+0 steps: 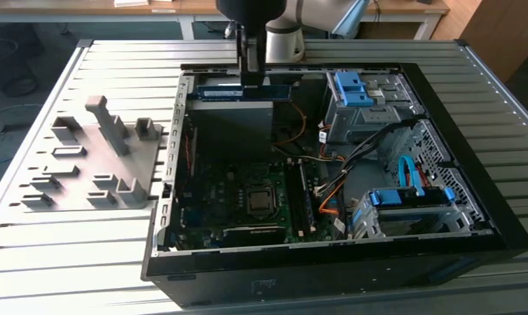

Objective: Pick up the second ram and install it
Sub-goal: 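Pick up the second ram and move it above second insertion slot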

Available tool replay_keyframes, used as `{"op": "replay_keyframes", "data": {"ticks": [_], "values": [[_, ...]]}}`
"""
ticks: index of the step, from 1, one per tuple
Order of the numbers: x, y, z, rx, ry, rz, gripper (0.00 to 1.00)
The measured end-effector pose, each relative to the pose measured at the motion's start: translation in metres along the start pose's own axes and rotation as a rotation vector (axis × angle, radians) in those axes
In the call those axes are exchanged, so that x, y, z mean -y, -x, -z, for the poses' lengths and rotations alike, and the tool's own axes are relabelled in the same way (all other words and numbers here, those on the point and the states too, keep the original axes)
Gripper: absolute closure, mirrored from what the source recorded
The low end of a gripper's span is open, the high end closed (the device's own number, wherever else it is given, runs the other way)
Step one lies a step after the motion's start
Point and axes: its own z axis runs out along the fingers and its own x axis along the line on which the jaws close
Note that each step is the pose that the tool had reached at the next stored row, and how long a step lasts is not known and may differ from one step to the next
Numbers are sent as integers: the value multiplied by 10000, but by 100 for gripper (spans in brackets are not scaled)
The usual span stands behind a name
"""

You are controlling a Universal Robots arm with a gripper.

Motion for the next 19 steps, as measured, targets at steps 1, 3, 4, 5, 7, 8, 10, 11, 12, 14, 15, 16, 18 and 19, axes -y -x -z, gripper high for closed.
{"op": "replay_keyframes", "data": {"ticks": [1, 3, 4, 5, 7, 8, 10, 11, 12, 14, 15, 16, 18, 19], "values": [[20, 0, 0, 0, 0, 0, 86], [59, 1, 0, 1, 0, 0, 86], [78, 2, 0, 0, 1, 0, 86], [97, 3, 0, 0, 1, 0, 86], [135, 3, 0, 0, 2, 0, 86], [153, 4, 0, 0, 2, 0, 86], [192, 5, 0, 1, 2, 0, 86], [215, 6, 0, 0, 3, 0, 86], [238, 6, 0, 0, 3, 0, 86], [285, 7, 0, 0, 4, 0, 86], [308, 8, -1, 0, 5, 0, 86], [332, 9, -1, 0, 5, -1, 86], [373, 9, 0, -1, 6, 0, 86], [383, 9, 0, 0, 6, 0, 86]]}}
